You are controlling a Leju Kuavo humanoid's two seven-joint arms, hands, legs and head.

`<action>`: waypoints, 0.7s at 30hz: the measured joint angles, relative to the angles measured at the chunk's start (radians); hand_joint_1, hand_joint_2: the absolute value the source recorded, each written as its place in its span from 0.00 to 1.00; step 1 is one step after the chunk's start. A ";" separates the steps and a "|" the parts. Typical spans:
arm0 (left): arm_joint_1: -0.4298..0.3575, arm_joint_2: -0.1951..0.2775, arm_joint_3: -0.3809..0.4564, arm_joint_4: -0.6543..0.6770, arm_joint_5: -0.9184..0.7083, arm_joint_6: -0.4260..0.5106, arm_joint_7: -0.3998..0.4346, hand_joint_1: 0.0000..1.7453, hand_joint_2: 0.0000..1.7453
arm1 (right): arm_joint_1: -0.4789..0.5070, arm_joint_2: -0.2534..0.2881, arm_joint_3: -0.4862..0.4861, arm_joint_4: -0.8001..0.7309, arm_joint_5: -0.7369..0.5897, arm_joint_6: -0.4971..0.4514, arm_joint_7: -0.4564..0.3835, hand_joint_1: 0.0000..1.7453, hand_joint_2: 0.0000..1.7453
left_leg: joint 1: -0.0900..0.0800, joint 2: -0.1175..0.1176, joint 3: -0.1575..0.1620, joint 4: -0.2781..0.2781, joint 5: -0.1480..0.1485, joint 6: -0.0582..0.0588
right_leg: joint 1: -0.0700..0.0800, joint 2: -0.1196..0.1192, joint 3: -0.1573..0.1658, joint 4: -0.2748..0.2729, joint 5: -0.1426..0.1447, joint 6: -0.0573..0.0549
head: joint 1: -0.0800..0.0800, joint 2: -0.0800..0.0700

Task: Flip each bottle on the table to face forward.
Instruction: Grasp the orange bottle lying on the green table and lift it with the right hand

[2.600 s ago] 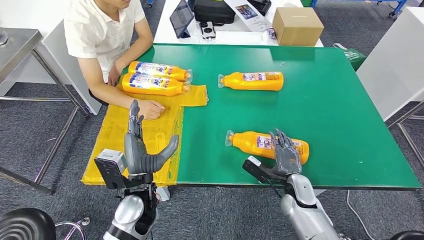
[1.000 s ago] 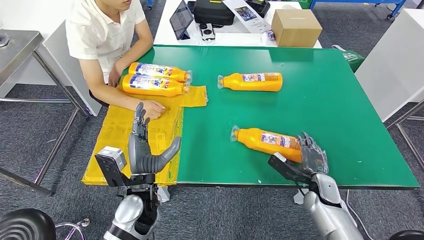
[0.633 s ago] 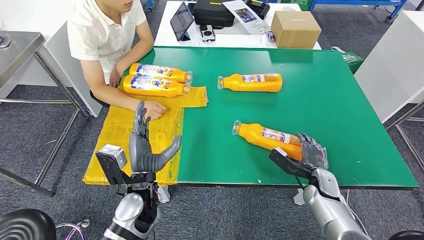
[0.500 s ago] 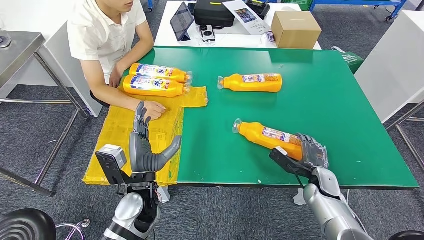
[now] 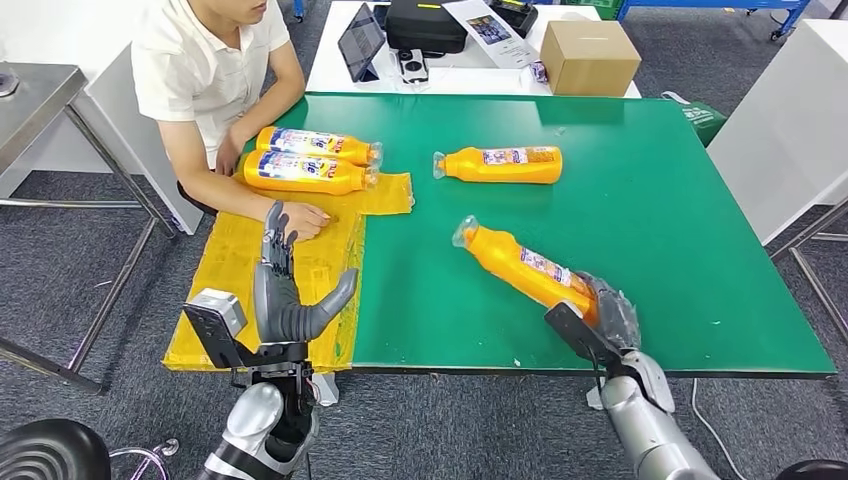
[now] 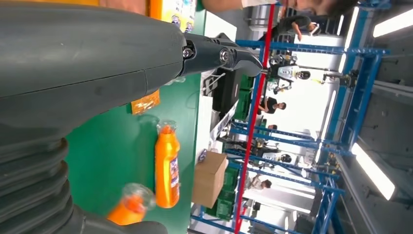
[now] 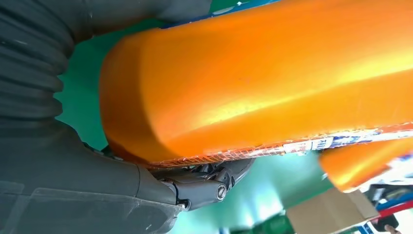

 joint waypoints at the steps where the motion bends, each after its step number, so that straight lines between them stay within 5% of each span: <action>1: 0.006 0.001 0.000 0.000 0.017 -0.009 0.004 0.00 1.00 | 0.015 0.008 -0.006 -0.021 -0.036 0.015 -0.020 1.00 1.00 | 0.000 0.000 0.000 0.000 0.000 0.000 | 0.000 0.000 0.000 0.000 0.000 0.000 | 0.000 0.000; 10: 0.133 0.009 -0.029 0.077 0.247 -0.189 0.089 0.00 1.00 | 0.184 0.080 -0.023 -0.328 -0.306 0.107 -0.110 1.00 1.00 | -0.001 -0.002 -0.012 0.000 0.000 0.000 | -0.001 -0.002 -0.011 0.001 0.000 0.000 | 0.000 0.000; 21: 0.079 0.012 -0.098 0.182 0.292 -0.157 0.145 0.00 1.00 | 0.244 0.165 0.060 -0.571 -0.387 0.166 -0.115 1.00 1.00 | 0.000 -0.001 -0.014 0.000 0.000 0.000 | 0.000 -0.002 -0.013 0.001 0.000 0.000 | 0.000 0.000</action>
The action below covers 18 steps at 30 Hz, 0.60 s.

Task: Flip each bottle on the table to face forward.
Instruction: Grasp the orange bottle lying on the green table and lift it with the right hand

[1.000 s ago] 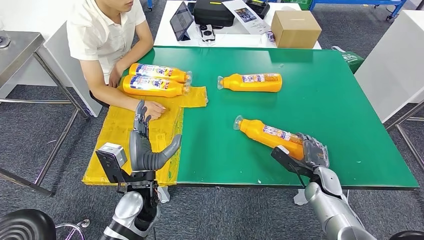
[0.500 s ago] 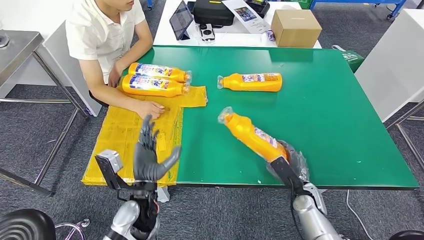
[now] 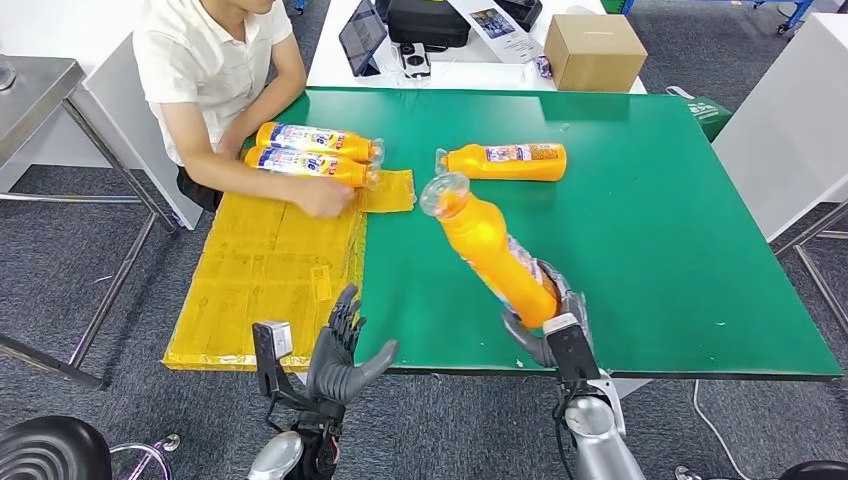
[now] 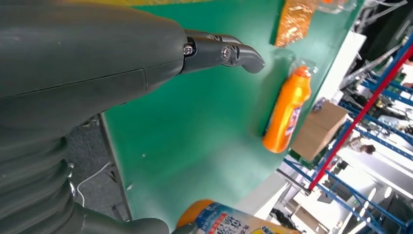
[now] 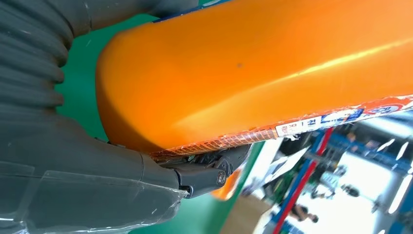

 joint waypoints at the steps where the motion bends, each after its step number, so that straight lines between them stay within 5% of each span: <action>1: -0.010 0.000 -0.003 0.004 0.001 0.002 -0.002 0.00 1.00 | 0.000 0.004 0.016 -0.006 0.003 0.004 0.001 1.00 1.00 | 0.000 0.000 0.000 0.000 0.000 0.000 | 0.000 0.000 0.000 0.000 0.000 0.000 | 0.000 0.000; 18: -0.084 -0.014 -0.022 0.000 0.050 -0.016 -0.027 0.00 1.00 | -0.028 0.037 0.222 0.036 0.025 0.038 0.020 1.00 1.00 | 0.000 0.000 -0.001 0.000 0.000 0.000 | 0.000 0.000 0.000 0.000 0.000 0.000 | 0.000 0.000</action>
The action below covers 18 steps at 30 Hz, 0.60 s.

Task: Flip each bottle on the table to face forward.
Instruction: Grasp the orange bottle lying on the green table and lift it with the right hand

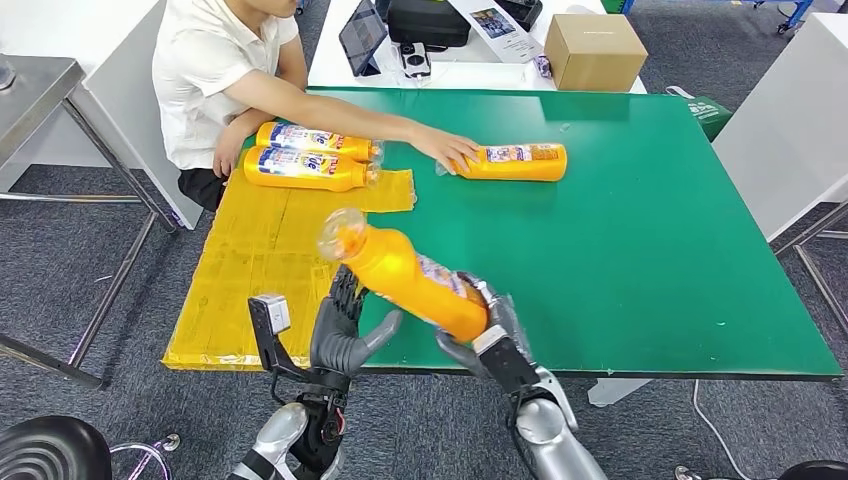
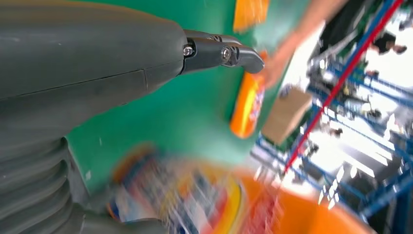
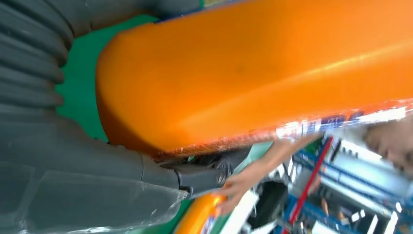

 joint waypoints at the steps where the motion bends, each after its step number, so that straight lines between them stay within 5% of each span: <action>1: 0.000 0.000 -0.004 -0.006 0.013 -0.015 0.008 0.00 1.00 | -0.006 0.003 0.011 0.016 -0.001 -0.001 -0.002 1.00 1.00 | 0.000 0.000 0.000 0.000 0.000 0.000 | 0.000 0.000 0.000 0.000 0.000 0.000 | 0.000 0.000; 18: 0.004 0.016 -0.045 -0.031 0.062 -0.169 0.034 0.00 1.00 | -0.060 0.013 0.075 0.131 -0.011 -0.007 -0.009 1.00 1.00 | 0.000 0.000 0.000 0.000 0.000 0.000 | 0.000 0.000 0.000 0.000 0.000 0.000 | 0.000 0.000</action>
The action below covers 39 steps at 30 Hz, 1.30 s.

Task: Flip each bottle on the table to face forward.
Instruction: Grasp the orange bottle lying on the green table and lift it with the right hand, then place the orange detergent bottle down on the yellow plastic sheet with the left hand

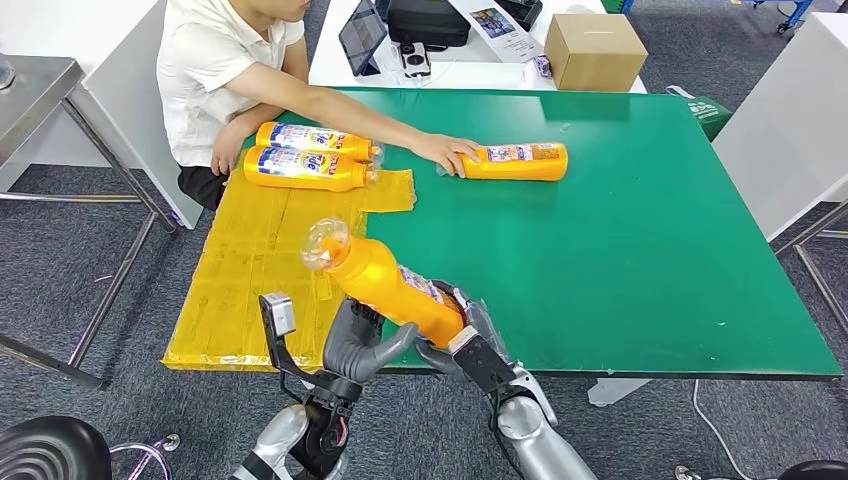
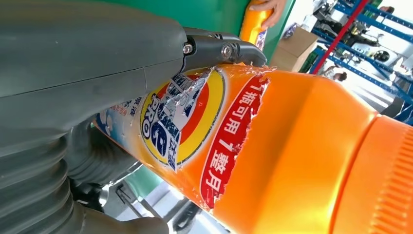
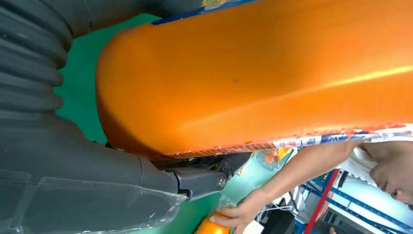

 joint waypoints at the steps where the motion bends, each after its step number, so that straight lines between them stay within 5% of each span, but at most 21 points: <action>1: 0.000 0.002 -0.002 -0.001 -0.007 0.001 0.000 0.00 1.00 | -0.001 0.000 0.002 0.002 0.010 -0.007 -0.002 1.00 1.00 | 0.000 0.000 0.000 0.000 0.000 0.000 | 0.000 0.000 0.000 0.000 0.000 0.000 | 0.000 0.000; 10: -0.033 -0.001 -0.002 0.024 -0.079 0.101 -0.018 0.02 1.00 | -0.014 0.010 0.062 0.010 0.078 -0.047 0.000 1.00 1.00 | 0.000 0.000 0.000 0.000 0.000 0.000 | 0.000 0.000 0.000 0.000 0.000 0.000 | 0.000 0.000; 14: -0.058 -0.008 0.000 0.050 -0.083 0.129 -0.021 0.93 1.00 | -0.027 0.012 0.094 0.015 0.105 -0.051 0.008 1.00 1.00 | 0.000 0.000 0.000 0.000 0.000 0.000 | 0.000 0.000 0.000 0.000 0.000 0.000 | 0.000 0.000; 16: -0.070 -0.013 0.001 0.062 -0.073 0.120 -0.025 1.00 1.00 | -0.039 0.014 0.111 0.022 0.110 -0.055 0.012 1.00 1.00 | 0.000 0.000 0.000 0.000 0.000 0.000 | 0.000 0.000 0.000 0.000 0.000 0.000 | 0.000 0.000; 19: -0.077 -0.017 0.011 0.072 -0.047 0.094 -0.029 1.00 1.00 | -0.051 0.015 0.129 0.034 0.103 -0.052 0.012 0.73 1.00 | 0.000 0.000 0.000 0.000 0.000 0.000 | 0.000 0.000 -0.001 0.000 0.000 0.000 | 0.000 0.000; 21: -0.077 -0.018 0.017 0.074 -0.037 0.078 -0.036 1.00 1.00 | -0.056 0.015 0.138 0.044 0.085 -0.039 0.008 0.28 1.00 | 0.000 0.000 0.000 0.000 0.000 0.000 | 0.000 0.000 -0.001 0.000 0.000 0.000 | 0.000 0.000; 23: -0.075 -0.018 0.023 0.074 -0.030 0.063 -0.047 1.00 1.00 | -0.059 0.015 0.147 0.057 0.065 -0.016 -0.001 0.01 1.00 | 0.000 0.000 0.000 0.000 0.000 0.000 | 0.000 0.000 -0.001 0.000 0.000 0.000 | 0.000 0.000; 31: -0.040 -0.016 0.071 0.043 0.096 -0.038 -0.024 1.00 1.00 | -0.063 0.008 0.175 0.106 0.027 0.080 -0.069 0.00 1.00 | 0.000 0.001 0.000 0.000 0.000 0.000 | 0.000 0.000 -0.001 0.000 0.000 0.000 | 0.000 0.000; 39: 0.004 -0.016 0.098 -0.010 0.126 -0.036 -0.036 1.00 1.00 | -0.049 -0.005 0.199 0.126 0.065 0.027 -0.076 0.00 1.00 | 0.000 0.001 -0.001 0.000 0.000 0.000 | 0.000 0.001 -0.002 0.000 0.000 0.000 | 0.000 0.000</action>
